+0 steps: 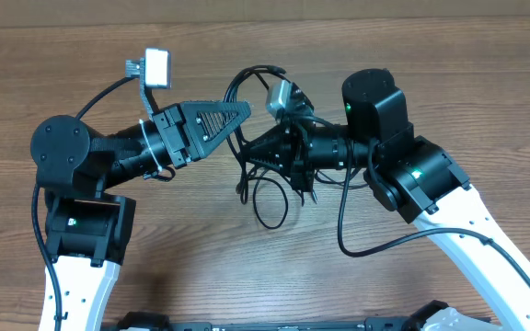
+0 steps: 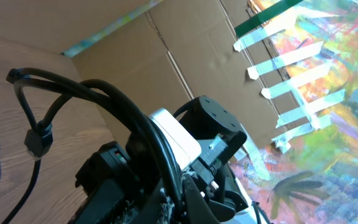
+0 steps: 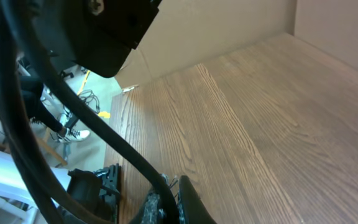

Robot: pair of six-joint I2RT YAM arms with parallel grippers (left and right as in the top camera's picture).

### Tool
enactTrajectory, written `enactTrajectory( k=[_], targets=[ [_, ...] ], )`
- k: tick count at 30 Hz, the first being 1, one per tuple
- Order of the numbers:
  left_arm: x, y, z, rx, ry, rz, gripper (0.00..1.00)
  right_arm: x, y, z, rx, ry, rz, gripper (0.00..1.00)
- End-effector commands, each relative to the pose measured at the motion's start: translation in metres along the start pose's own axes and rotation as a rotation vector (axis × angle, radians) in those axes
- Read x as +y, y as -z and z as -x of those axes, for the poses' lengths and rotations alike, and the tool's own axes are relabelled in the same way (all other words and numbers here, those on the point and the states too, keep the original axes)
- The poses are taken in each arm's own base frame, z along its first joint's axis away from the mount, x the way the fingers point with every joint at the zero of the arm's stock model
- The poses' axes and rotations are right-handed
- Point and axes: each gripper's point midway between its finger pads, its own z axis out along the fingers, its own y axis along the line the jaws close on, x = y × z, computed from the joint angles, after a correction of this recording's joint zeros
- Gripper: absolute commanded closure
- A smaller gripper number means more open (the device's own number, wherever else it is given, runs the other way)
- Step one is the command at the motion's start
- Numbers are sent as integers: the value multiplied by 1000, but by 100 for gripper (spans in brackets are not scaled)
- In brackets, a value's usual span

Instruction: Untangle cables

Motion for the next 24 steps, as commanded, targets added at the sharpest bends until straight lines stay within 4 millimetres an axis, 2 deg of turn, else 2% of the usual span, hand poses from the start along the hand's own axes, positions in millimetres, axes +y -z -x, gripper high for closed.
enactTrajectory(
  k=[1, 7, 16, 24],
  targets=[
    [-8, -1, -4, 41, -64, -24, 96, -3, 3, 3, -7, -36, -30, 96],
    [-9, 5, -14, 111, -110, -44, 96, -27, 9, 4, -17, -102, -168, 96],
    [1, 29, 2, 76, -123, -2, 94, -49, 35, 9, -61, -180, -246, 96],
    [2, 42, 2, 103, -125, 1, 96, -65, 56, 13, -95, -234, -317, 96]
  ],
)
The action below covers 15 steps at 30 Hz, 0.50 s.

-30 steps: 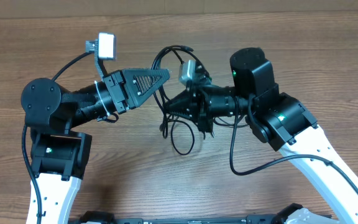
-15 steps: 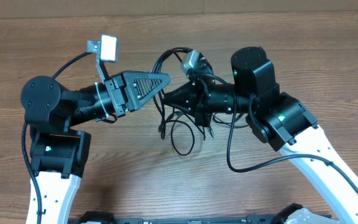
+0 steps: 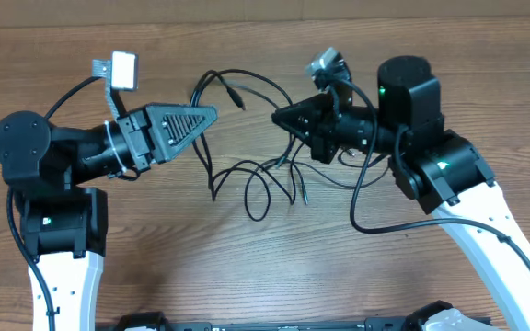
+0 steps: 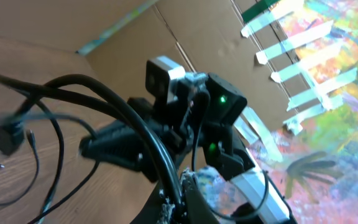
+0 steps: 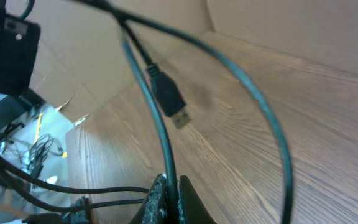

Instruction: Untangle cables

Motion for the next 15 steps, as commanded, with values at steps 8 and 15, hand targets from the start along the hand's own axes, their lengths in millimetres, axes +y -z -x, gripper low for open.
enactTrajectory(
  k=[8, 15],
  targets=[
    [-12, 11, -6, 58, -56, -24, 96, -52, 40, 18, -94, -137, -198, 96],
    [-7, 31, -3, 56, -54, -1, 96, -105, 97, 23, -171, -227, -370, 96]
  ],
)
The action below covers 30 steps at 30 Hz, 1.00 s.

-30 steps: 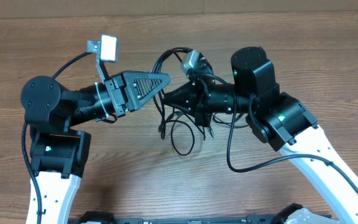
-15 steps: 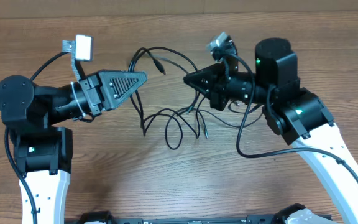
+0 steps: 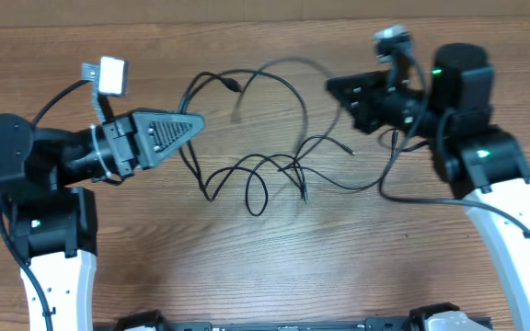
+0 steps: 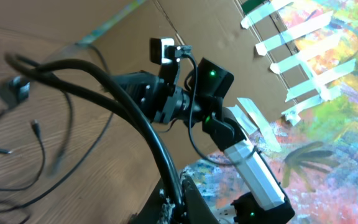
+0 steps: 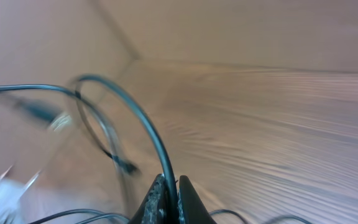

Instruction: Untangle cables

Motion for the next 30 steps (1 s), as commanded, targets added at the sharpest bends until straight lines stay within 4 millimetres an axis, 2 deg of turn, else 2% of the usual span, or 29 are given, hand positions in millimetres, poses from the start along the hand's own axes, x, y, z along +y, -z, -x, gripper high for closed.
enactTrajectory(
  k=[1, 9, 14, 22, 23, 24, 27, 30],
  targets=[
    [-9, 12, -2, 28, -52, -3, 96, -28, 36, 20, -90, -35, -106, 96],
    [-3, 31, 5, -10, -33, 34, 96, -95, 114, 46, -243, -67, -336, 96],
    [-1, 36, 8, -28, -27, 47, 96, -161, 181, 51, -352, -137, -622, 96],
    [-1, 36, 8, -29, -28, 47, 96, -236, 289, 52, -521, -195, -991, 96],
    [-1, 36, 8, -29, -28, 47, 96, -247, 307, 49, -540, -211, -1066, 96],
    [-1, 36, 8, -29, -28, 47, 96, -263, 339, 40, -569, -245, -1207, 96],
    [-1, 36, 8, -29, -27, 47, 96, -285, 390, 17, -596, -318, -1446, 96],
    [-1, 36, 8, -29, -28, 47, 96, -301, 446, -20, -591, -422, -1717, 96]
  ],
)
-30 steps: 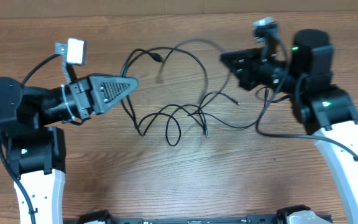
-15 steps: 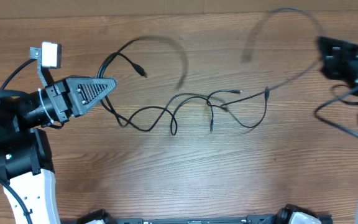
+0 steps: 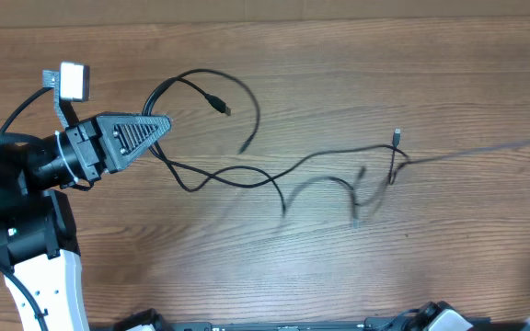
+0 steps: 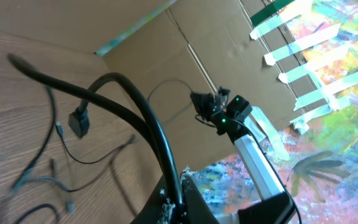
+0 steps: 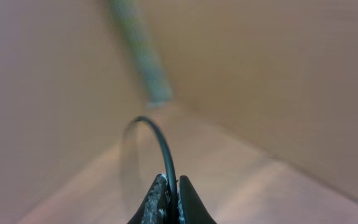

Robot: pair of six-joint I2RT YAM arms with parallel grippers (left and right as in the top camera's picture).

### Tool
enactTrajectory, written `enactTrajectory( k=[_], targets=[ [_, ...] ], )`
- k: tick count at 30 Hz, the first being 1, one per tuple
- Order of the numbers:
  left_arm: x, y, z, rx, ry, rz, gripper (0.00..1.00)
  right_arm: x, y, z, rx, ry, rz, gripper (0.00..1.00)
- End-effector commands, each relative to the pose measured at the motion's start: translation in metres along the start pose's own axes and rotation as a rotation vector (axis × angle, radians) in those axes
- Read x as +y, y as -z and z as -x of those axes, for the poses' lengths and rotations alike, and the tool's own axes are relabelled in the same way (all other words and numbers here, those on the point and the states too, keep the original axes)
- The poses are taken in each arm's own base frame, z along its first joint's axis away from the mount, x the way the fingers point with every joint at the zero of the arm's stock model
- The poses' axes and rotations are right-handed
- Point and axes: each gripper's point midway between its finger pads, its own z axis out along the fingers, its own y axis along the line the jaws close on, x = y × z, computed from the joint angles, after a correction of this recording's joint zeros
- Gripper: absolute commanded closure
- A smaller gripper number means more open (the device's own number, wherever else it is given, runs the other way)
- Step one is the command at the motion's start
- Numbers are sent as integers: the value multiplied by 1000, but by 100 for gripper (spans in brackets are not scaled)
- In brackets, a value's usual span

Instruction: Untangle cables

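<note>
Thin black cables (image 3: 247, 175) lie drawn out in a long line across the wooden table, blurred toward the right edge. My left gripper (image 3: 164, 123) is shut on a thick black cable (image 4: 146, 115) at the line's left end; its fingertips (image 4: 174, 186) pinch it. A USB plug (image 3: 219, 105) hangs off the loop beside it. My right gripper (image 5: 171, 184) is shut on a thin black cable (image 5: 165, 149). The right arm is outside the overhead view and shows far off in the left wrist view (image 4: 238, 121). Loose plug ends lie at mid-table (image 3: 396, 136).
Cardboard walls (image 4: 185, 56) stand round the table (image 3: 274, 276). A colourful painted sheet with tape strips (image 4: 328, 56) hangs behind the right arm. The left arm's base (image 3: 17, 230) occupies the near left corner.
The right arm has gone out of the overhead view to the right, its cable still gripped. The left gripper is farther left. The knot of loops has spread into one long line.
Both grippers were close together at mid-table, each shut on cable in a tight tangle. At each later moment they stood farther apart, left to the left and right to the right. The tangle opened into loops and now lies strung out.
</note>
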Motion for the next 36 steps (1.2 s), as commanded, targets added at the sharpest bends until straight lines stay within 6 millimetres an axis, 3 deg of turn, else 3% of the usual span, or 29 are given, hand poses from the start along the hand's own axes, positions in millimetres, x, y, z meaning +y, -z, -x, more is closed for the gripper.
enactTrajectory(
  k=[1, 5, 7, 11, 15, 17, 24, 25, 27, 32, 36],
  targets=[
    [-9, 1, 0, 11, -27, -4, 96, -105, 3, 6, -55, -29, -469, 96],
    [-9, 1, 0, 11, -27, -4, 96, -179, 10, -8, -45, -106, -748, 96],
    [-9, 1, 0, 11, -27, -4, 96, -200, 11, -15, -28, -124, -795, 96],
    [-9, 1, 0, 11, -35, -4, 96, -229, 16, -25, -23, -193, -857, 96],
    [-9, 1, 0, 11, -45, -4, 96, -241, 22, -22, -35, -207, -876, 96],
    [-9, 1, 0, 12, -54, -4, 96, -238, 18, -23, -26, -206, -846, 96],
    [-9, 1, 0, 12, -57, -4, 96, -199, -14, -29, 40, -211, -560, 96],
    [-9, 1, 0, 12, -57, -4, 96, -190, -19, -29, 45, -215, -500, 87],
    [-9, 1, 0, 12, -57, -4, 96, -178, -25, -27, 48, -220, -419, 0],
    [-9, 1, -1, 14, -59, -5, 96, -142, -36, -31, 88, -235, -203, 0],
    [-9, 1, 0, 12, -152, -5, 96, -113, -36, -50, 190, -267, -51, 0]
  ],
)
